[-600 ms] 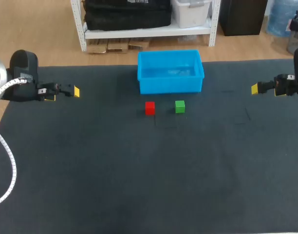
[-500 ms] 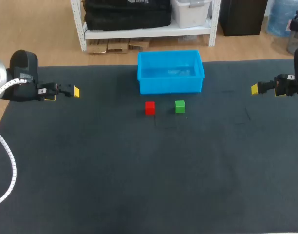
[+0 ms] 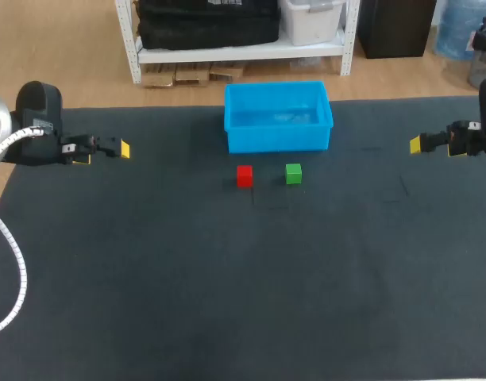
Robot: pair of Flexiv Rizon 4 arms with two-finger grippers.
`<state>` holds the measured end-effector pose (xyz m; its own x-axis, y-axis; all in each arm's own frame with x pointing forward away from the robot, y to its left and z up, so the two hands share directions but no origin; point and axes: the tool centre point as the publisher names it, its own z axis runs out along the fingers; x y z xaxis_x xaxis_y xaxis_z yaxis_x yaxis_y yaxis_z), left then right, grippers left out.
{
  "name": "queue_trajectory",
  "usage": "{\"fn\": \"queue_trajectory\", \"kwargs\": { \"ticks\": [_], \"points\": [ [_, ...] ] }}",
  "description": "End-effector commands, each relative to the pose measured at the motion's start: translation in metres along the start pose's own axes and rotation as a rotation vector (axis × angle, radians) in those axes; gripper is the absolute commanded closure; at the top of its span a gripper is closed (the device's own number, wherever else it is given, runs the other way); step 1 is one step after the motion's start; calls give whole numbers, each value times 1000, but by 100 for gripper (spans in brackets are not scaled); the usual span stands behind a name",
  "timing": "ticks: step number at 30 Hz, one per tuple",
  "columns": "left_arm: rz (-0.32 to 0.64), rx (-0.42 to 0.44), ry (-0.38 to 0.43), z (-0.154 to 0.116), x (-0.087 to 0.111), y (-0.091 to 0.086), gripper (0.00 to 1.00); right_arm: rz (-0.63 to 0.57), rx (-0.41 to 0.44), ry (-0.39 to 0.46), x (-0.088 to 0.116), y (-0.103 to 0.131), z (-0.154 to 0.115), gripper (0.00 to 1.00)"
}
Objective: Use the left arm to pick the red cube and place it into the blue plastic box first, then use the right arm to grasp the green cube and put it into the same blue plastic box after the first action is fully finished.
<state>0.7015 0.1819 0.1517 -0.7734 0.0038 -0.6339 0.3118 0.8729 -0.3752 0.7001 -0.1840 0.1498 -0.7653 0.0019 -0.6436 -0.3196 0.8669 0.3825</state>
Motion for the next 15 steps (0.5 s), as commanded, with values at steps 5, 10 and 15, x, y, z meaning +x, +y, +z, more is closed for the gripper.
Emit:
{"fn": "queue_trajectory", "kwargs": {
  "ticks": [5, 10, 15],
  "points": [
    [33, -91, 129, 15, -18, -7, 0, -1, -1, 1, 0, -1, 0, 0],
    [45, -176, 233, 38, -35, -29, 0, -1, -1, 1, 0, -1, 0, 0],
    [10, -251, 318, 66, -42, -46, 0, -1, -1, 1, 0, -1, 0, 0]
  ]
}}
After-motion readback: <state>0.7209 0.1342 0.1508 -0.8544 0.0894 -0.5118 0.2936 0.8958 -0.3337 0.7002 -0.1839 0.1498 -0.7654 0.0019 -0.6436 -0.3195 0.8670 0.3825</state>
